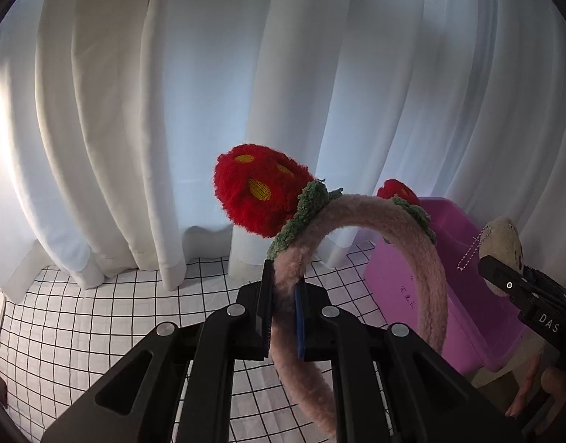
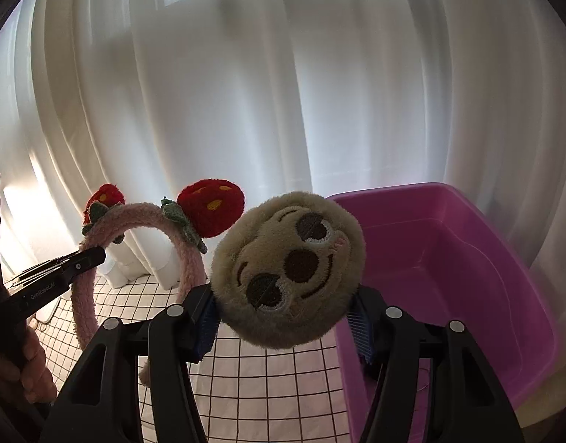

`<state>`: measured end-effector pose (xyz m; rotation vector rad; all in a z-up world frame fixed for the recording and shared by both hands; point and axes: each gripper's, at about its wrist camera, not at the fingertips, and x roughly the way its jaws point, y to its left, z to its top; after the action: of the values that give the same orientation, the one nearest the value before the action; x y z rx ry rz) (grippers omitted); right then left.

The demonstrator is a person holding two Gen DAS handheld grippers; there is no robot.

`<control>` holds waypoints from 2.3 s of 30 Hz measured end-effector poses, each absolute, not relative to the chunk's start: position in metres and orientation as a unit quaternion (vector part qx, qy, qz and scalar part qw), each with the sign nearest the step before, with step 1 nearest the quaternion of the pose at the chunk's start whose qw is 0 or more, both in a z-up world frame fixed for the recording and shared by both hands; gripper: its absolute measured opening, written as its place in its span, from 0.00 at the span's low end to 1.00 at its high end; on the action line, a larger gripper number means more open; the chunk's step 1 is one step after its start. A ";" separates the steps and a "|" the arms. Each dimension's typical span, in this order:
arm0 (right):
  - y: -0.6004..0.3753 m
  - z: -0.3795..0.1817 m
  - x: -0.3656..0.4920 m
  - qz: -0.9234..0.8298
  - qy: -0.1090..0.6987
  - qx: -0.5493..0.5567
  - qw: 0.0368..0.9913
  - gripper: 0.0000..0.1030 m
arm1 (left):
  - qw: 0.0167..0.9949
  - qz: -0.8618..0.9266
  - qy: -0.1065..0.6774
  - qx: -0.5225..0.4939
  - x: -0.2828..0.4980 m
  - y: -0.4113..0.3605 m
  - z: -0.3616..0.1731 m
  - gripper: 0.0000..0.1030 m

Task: Organize jewelry
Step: 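Lift headband and sloth clip and carry both over the pink tub, then lower headband and sloth clip into the tub and open both tools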

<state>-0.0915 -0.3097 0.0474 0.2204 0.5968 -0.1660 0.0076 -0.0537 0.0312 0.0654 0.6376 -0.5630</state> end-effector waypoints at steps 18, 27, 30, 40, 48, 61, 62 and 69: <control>-0.462 0.031 -0.158 -0.221 0.299 0.161 0.914 0.55 | 0.858 -0.367 0.341 0.109 -0.021 -0.275 0.008 0.10; -0.479 0.009 -0.132 -0.201 0.335 0.164 0.906 0.55 | 0.842 -0.348 0.391 0.131 -0.012 -0.328 -0.024 0.13; -0.483 0.004 -0.125 -0.194 0.348 0.164 0.902 0.55 | 0.837 -0.342 0.406 0.132 -0.004 -0.329 -0.036 0.17; -0.478 -0.001 -0.122 -0.207 0.357 0.144 0.900 0.70 | 0.863 -0.318 0.378 0.106 -0.012 -0.316 -0.024 0.92; -0.474 0.019 -0.139 -0.207 0.327 0.151 0.910 0.71 | 0.872 -0.311 0.352 0.139 -0.030 -0.315 -0.005 0.94; -0.465 0.017 -0.144 -0.202 0.328 0.135 0.913 0.71 | 0.875 -0.285 0.364 0.144 -0.034 -0.300 0.000 0.94; -0.464 0.019 -0.145 -0.202 0.328 0.134 0.913 0.71 | 0.875 -0.283 0.366 0.143 -0.033 -0.299 0.000 0.94; -0.461 0.017 -0.145 -0.199 0.331 0.131 0.913 0.71 | 0.874 -0.277 0.374 0.138 -0.031 -0.292 -0.002 0.94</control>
<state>-0.1450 -0.4611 0.0165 0.2697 0.6815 -0.4090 -0.0308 -0.2924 -0.0024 0.2885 0.7804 -0.5791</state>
